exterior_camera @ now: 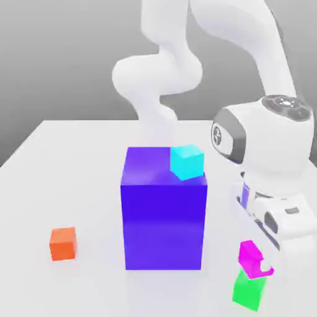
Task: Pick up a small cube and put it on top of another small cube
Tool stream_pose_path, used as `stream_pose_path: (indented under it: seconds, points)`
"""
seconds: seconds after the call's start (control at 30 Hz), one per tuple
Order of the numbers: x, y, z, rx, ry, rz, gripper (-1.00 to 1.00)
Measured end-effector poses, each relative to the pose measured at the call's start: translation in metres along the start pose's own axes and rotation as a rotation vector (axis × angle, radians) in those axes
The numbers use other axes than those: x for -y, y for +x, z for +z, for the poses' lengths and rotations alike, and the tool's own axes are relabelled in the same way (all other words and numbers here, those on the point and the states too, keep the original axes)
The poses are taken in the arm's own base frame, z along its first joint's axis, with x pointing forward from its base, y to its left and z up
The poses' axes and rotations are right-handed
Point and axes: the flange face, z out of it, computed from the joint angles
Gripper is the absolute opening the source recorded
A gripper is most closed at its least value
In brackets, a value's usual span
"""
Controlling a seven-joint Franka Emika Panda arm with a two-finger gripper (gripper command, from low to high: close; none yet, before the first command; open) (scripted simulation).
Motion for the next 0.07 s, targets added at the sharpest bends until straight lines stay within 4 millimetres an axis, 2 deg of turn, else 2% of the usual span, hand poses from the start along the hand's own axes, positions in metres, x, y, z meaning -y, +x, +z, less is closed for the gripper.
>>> stream_pose_path:
  seconds: [0.07]
  points:
    - [0.0000,0.0000,0.0000,0.000,0.000,0.000,1.00]
